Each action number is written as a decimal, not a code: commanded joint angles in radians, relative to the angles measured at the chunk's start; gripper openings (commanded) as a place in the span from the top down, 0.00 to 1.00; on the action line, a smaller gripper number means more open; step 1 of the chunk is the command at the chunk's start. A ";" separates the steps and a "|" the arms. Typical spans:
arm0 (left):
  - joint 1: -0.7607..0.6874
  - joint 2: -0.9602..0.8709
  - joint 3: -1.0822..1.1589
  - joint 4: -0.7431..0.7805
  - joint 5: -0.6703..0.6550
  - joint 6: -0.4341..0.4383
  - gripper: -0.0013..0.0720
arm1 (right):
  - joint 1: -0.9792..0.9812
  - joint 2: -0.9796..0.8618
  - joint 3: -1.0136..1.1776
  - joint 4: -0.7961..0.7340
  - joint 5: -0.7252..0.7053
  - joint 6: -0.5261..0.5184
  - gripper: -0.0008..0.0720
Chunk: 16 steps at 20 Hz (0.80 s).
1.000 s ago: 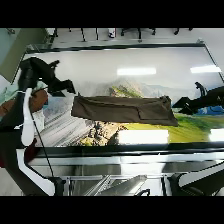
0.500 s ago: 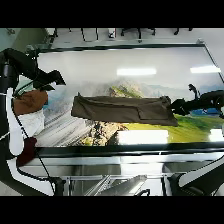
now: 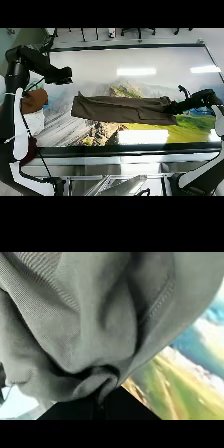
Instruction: Fold the shirts.
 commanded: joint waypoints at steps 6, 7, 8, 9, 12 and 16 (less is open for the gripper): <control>-0.338 -0.240 0.000 -0.012 -0.273 0.019 0.95 | 0.011 0.136 0.151 0.022 -0.153 0.183 0.95; -0.389 -0.292 0.000 -0.043 -0.336 0.019 0.95 | 0.014 0.170 0.178 0.027 -0.188 0.200 0.95; -0.429 -0.335 0.000 -0.086 -0.390 0.019 0.95 | 0.019 0.205 0.210 0.028 -0.224 0.221 0.95; -0.463 -0.376 0.003 -0.138 -0.435 0.019 0.95 | 0.026 0.236 0.239 0.028 -0.254 0.249 0.95; -0.536 -0.508 0.077 -0.277 -0.495 0.019 0.95 | 0.079 0.320 0.296 0.028 -0.291 0.291 0.95; -0.579 -0.563 0.051 -0.343 -0.526 -0.009 0.96 | 0.171 0.374 0.297 0.027 -0.290 0.292 0.95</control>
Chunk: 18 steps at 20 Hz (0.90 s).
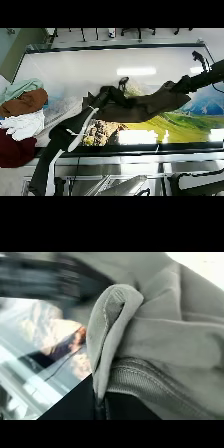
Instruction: Fold the shirts.
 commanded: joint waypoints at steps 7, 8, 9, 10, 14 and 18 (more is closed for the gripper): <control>0.042 0.024 0.046 -0.166 0.075 -0.027 0.95 | 0.138 0.042 0.016 -0.003 0.007 0.041 0.95; 0.079 0.076 0.031 -0.166 0.108 0.000 0.95 | 0.144 0.042 0.016 -0.002 0.007 0.052 0.95; 0.131 0.149 0.005 -0.165 0.151 0.032 0.95 | 0.151 0.043 0.016 0.005 0.008 0.064 0.95; 0.192 0.224 -0.018 -0.165 0.193 0.049 0.96 | 0.163 0.046 0.016 0.017 0.012 0.081 0.95; 0.480 0.564 -0.039 -0.082 0.334 0.059 0.95 | 0.323 0.053 0.016 0.108 0.228 0.131 0.95; 0.682 0.823 -0.040 -0.035 0.350 0.056 0.95 | 0.703 -0.068 0.016 0.108 0.691 0.141 0.95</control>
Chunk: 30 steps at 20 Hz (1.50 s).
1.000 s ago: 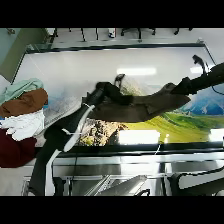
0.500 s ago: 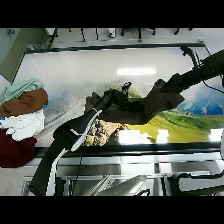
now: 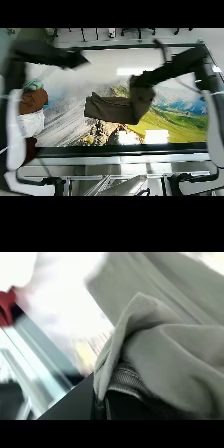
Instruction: Fold the shirts.
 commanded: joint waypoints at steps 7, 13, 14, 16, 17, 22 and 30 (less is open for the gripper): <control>0.201 0.387 -0.241 0.039 0.056 0.069 0.96 | 0.478 -0.249 0.010 -0.131 0.591 0.045 0.05; 0.201 0.471 -0.464 0.031 -0.021 0.085 0.95 | -0.005 -0.008 0.005 -0.266 0.038 0.168 0.06; 0.201 0.474 -0.472 0.031 -0.019 0.085 0.95 | -0.066 0.000 -0.016 -0.313 -0.039 0.188 0.06; 0.201 0.474 -0.463 0.030 -0.008 0.085 0.95 | -0.151 0.000 -0.123 -0.323 -0.088 0.196 0.06; 0.201 0.474 -0.453 0.031 0.006 0.085 0.96 | -0.172 -0.003 -0.198 -0.312 -0.061 0.197 0.06; 0.201 0.473 -0.383 0.031 0.028 0.085 0.95 | -0.172 -0.145 -0.433 -0.012 0.126 0.031 0.07; 0.200 0.473 -0.312 0.031 0.041 0.085 0.96 | -0.034 -0.287 -0.404 0.048 0.277 0.016 0.41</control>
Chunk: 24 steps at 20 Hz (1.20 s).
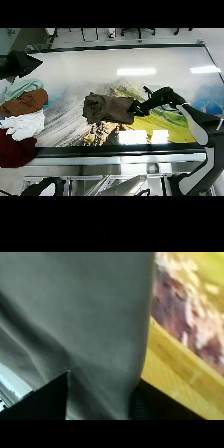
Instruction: Fold the shirts.
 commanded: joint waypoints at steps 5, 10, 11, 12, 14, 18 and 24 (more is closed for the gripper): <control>0.001 -0.002 0.015 0.004 0.023 0.000 0.95 | 0.045 -0.016 0.131 0.052 0.105 -0.014 0.96; 0.001 -0.002 0.015 0.003 0.031 0.001 0.95 | -0.156 0.149 0.248 0.040 0.088 0.026 0.96; 0.001 -0.002 0.015 0.003 0.036 0.001 0.95 | -0.237 0.195 0.248 0.025 0.079 0.040 0.96; 0.001 -0.002 0.015 0.003 0.040 0.001 0.96 | -0.319 0.236 0.248 0.008 0.057 0.043 0.96; 0.001 -0.002 0.015 0.003 0.045 0.001 0.95 | -0.488 0.308 0.244 -0.097 -0.003 0.101 0.96; -0.020 -0.002 0.015 0.003 0.044 0.000 0.95 | -0.757 0.415 0.136 -0.359 -0.068 0.196 0.96; -0.148 -0.007 0.015 0.004 0.025 0.000 0.96 | -1.037 0.686 -0.337 -0.538 0.106 0.313 0.95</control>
